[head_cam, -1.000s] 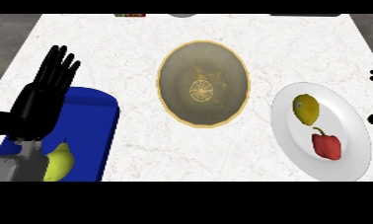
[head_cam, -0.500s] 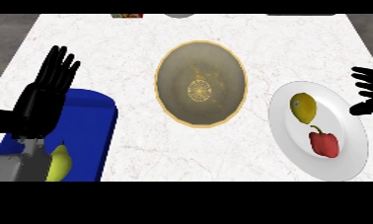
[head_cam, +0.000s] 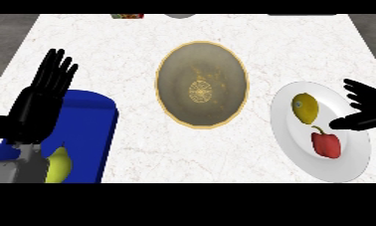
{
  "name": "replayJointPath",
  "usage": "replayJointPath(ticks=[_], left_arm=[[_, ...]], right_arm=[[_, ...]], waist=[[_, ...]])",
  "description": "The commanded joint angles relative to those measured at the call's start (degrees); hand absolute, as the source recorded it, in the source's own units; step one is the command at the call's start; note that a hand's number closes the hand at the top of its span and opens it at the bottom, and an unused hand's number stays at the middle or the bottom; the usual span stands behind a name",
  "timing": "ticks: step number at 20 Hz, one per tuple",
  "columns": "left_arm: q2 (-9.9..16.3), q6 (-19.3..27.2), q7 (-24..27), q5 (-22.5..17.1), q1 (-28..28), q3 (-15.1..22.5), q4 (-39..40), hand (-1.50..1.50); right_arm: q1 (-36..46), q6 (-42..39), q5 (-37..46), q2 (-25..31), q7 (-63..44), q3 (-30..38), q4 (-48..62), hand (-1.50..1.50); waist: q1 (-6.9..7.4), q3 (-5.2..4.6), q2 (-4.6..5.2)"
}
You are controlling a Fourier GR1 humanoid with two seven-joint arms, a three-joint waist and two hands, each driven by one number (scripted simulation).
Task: Pick the lemon from the plate and place it in the bowl
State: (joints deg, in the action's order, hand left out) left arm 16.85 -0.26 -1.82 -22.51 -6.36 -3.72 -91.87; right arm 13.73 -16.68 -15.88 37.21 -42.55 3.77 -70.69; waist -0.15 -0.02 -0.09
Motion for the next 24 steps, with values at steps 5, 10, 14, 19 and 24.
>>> replayJointPath(ticks=[5,10,14,19,24], left_arm=[[-1.1,-0.1,-2.1,2.1,-2.3,-1.7,-0.4,0.00],[-3.4,0.1,-2.4,3.4,-1.4,-0.9,-1.4,0.00],[-2.7,-2.7,-1.4,3.0,0.6,-3.2,-1.6,0.00],[-3.0,-2.3,-3.3,3.7,-2.5,-4.4,-0.8,0.00],[-4.3,-2.4,-2.8,4.6,-3.4,-3.0,-0.4,0.00]], right_arm=[[-4.0,4.1,8.6,-5.6,2.4,-0.1,-5.6,-1.50],[-3.9,4.2,12.1,-10.1,4.9,-1.2,-3.2,-1.50],[2.3,-0.1,14.3,-8.8,8.4,1.2,8.5,-1.50],[0.6,0.3,15.4,-12.0,5.7,1.1,4.2,-1.50],[7.0,-0.7,18.5,-12.5,10.0,1.0,16.1,1.50]], waist=[[0.05,0.02,0.05],[0.17,0.02,0.06],[0.43,0.03,0.11],[0.12,0.02,0.07],[0.51,0.05,0.22]])
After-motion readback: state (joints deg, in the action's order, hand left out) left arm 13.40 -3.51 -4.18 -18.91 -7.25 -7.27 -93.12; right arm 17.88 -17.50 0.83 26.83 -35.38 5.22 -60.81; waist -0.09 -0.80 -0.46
